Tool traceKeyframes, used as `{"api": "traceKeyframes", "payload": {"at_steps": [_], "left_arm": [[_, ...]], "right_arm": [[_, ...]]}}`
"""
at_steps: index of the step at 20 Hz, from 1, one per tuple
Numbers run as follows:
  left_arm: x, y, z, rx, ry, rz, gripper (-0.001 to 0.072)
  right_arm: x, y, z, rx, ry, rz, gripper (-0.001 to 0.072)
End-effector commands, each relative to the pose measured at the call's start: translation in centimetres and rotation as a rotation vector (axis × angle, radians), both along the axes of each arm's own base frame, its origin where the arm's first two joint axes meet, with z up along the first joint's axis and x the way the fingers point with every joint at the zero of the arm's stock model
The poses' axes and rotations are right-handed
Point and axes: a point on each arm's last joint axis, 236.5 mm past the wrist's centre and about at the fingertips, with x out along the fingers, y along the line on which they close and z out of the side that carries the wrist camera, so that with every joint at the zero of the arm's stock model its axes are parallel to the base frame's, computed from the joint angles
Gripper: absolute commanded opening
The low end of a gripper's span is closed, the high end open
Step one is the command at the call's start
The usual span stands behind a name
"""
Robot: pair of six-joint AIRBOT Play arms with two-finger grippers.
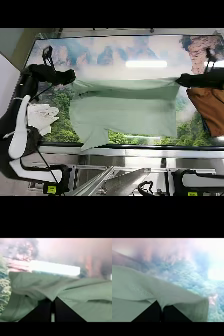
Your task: Fold the shirts.
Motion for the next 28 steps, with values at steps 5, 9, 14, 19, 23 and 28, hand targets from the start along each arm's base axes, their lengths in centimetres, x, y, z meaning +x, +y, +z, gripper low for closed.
{"api": "traceKeyframes", "payload": {"at_steps": [5, 9, 14, 19, 23, 28], "left_arm": [[9.1, 0.7, -3.6, -0.129, -0.025, 0.05, 0.0016], [10.6, -0.6, 0.3, -0.126, -0.055, -0.034, 0.0016], [7.2, -1.2, 0.6, -0.133, 0.056, -0.08, 0.0016], [2.7, 0.3, -3.4, 0.023, 0.269, -0.106, 0.0016], [-0.2, 1.9, -6.8, 0.105, 0.399, -0.088, 0.0016], [-0.6, 2.3, -8.7, 0.116, 0.417, -0.068, 0.0016]], "right_arm": [[10.1, -1.8, -2.2, 0.099, -0.022, -0.109, 0.0023], [10.2, -0.9, 0.6, 0.119, -0.012, -0.036, 0.0024], [5.4, 0.1, -1.6, 0.1, 0.169, 0.1, 0.0023], [4.0, 0.7, -4.9, 0.078, 0.248, 0.119, 0.0024], [2.4, -1.9, -8.4, -0.041, 0.371, 0.066, 0.0024], [2.1, -2.5, -9.8, -0.06, 0.402, 0.055, 0.0025]]}}
